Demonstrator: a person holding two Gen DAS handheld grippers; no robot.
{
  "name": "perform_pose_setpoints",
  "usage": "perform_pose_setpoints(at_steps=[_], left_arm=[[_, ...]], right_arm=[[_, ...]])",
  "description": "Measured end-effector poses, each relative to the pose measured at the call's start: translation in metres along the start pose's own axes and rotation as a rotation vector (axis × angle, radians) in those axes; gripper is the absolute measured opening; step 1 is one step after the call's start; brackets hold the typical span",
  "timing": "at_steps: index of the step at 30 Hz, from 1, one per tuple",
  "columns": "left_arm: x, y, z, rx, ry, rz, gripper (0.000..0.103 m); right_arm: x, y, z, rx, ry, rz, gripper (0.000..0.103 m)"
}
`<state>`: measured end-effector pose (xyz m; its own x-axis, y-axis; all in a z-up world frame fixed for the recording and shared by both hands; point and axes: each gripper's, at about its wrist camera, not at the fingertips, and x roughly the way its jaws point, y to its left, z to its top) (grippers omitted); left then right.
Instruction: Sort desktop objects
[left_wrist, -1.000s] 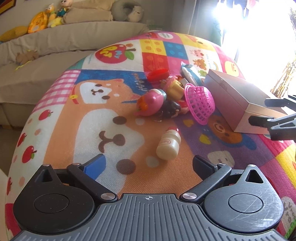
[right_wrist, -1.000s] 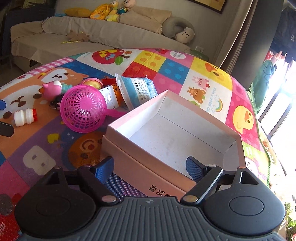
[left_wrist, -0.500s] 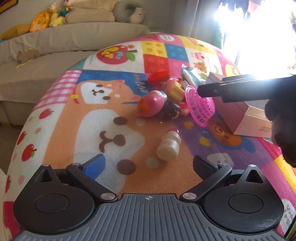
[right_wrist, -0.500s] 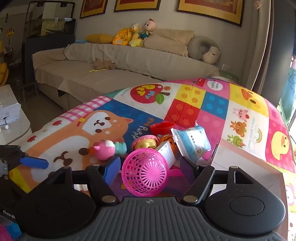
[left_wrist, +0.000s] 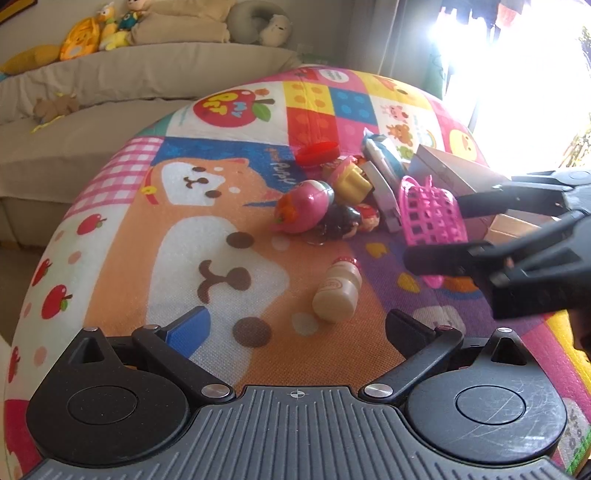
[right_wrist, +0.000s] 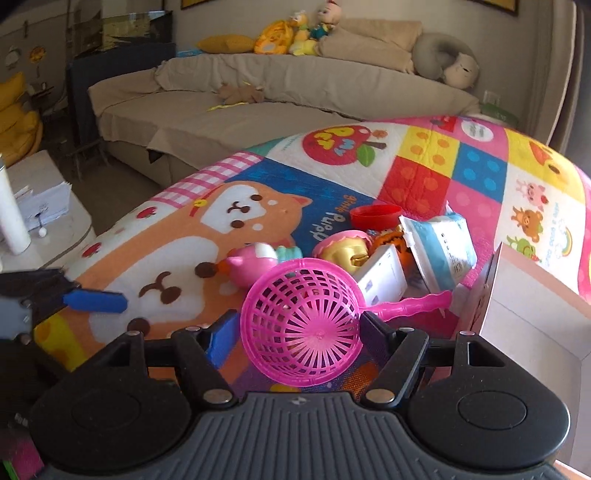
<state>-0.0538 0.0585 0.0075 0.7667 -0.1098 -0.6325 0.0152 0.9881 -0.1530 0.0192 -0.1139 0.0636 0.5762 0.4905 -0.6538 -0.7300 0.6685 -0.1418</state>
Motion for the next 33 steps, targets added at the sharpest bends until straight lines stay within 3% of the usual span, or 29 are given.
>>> perform_pose_setpoints(at_steps=[6, 11, 14, 19, 23, 25, 28, 31, 33], left_arm=[[0.000, -0.003, 0.000, 0.015, 0.006, 0.022, 0.103], [0.004, -0.010, 0.001, 0.060, 0.026, 0.062, 0.103], [0.005, -0.012, 0.002, 0.069, 0.033, 0.073, 0.103], [0.010, -0.016, 0.006, 0.090, 0.034, 0.102, 0.103], [0.013, -0.019, 0.008, 0.103, 0.030, 0.116, 0.103], [0.014, -0.018, 0.009, 0.101, 0.033, 0.118, 0.103], [0.013, -0.017, 0.008, 0.103, 0.032, 0.131, 0.103], [0.013, -0.015, 0.009, 0.100, 0.035, 0.137, 0.103], [0.014, -0.015, 0.009, 0.099, 0.038, 0.136, 0.103]], right_arm=[[-0.043, 0.015, -0.038, -0.148, 0.032, 0.007, 0.072], [-0.065, 0.012, -0.059, -0.121, 0.023, 0.008, 0.073], [-0.087, -0.011, -0.068, -0.002, -0.037, -0.068, 0.081], [-0.128, -0.084, -0.092, 0.338, -0.130, -0.353, 0.083], [-0.129, -0.133, -0.113, 0.554, -0.145, -0.487, 0.083], [-0.115, -0.151, -0.120, 0.620, -0.131, -0.492, 0.083], [-0.094, -0.165, -0.119, 0.691, -0.126, -0.417, 0.082], [-0.075, -0.158, -0.103, 0.662, -0.133, -0.431, 0.086], [-0.064, -0.154, -0.093, 0.655, -0.149, -0.357, 0.085]])
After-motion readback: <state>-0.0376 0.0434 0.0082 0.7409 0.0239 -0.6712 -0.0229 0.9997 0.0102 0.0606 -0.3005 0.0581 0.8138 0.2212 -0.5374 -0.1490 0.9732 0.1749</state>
